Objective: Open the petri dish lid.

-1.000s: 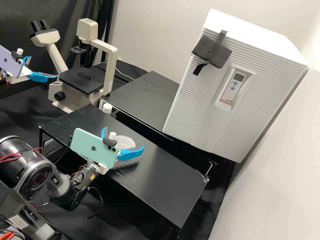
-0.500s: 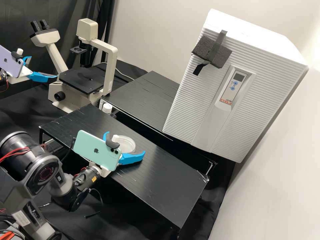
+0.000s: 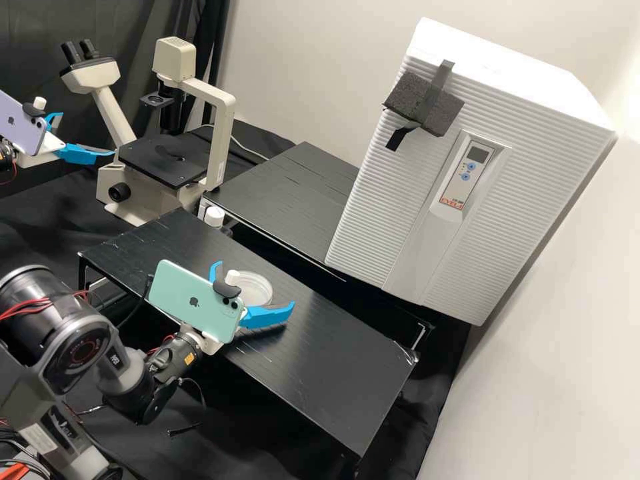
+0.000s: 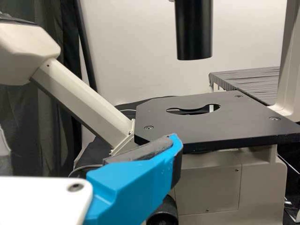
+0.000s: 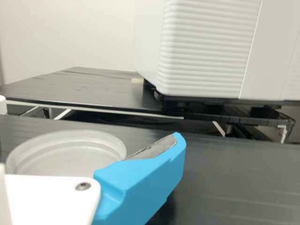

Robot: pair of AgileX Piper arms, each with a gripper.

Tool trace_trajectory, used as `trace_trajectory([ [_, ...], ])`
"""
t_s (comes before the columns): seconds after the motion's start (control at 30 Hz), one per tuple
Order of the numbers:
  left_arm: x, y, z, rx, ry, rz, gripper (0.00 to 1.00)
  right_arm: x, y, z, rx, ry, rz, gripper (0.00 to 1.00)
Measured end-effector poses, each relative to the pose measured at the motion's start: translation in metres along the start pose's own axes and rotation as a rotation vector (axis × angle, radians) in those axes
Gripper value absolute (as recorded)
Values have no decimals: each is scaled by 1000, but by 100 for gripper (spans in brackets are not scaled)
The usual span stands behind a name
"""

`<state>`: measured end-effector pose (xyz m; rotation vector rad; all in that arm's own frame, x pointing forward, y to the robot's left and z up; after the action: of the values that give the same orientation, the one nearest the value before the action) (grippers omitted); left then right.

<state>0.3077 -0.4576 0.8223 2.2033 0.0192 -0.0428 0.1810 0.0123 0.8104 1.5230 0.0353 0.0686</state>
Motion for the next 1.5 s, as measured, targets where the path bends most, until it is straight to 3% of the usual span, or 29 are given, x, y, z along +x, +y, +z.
trace_trajectory([
  [0.6,0,0,0,0,0,0,100,1,-4,1,3,-6,-20,100],
  [0.63,0,0,0,0,0,0,100,2,-3,1,3,-4,-19,0],
  [1.5,0,0,0,0,0,0,100,3,-5,3,13,-13,-28,0],
])
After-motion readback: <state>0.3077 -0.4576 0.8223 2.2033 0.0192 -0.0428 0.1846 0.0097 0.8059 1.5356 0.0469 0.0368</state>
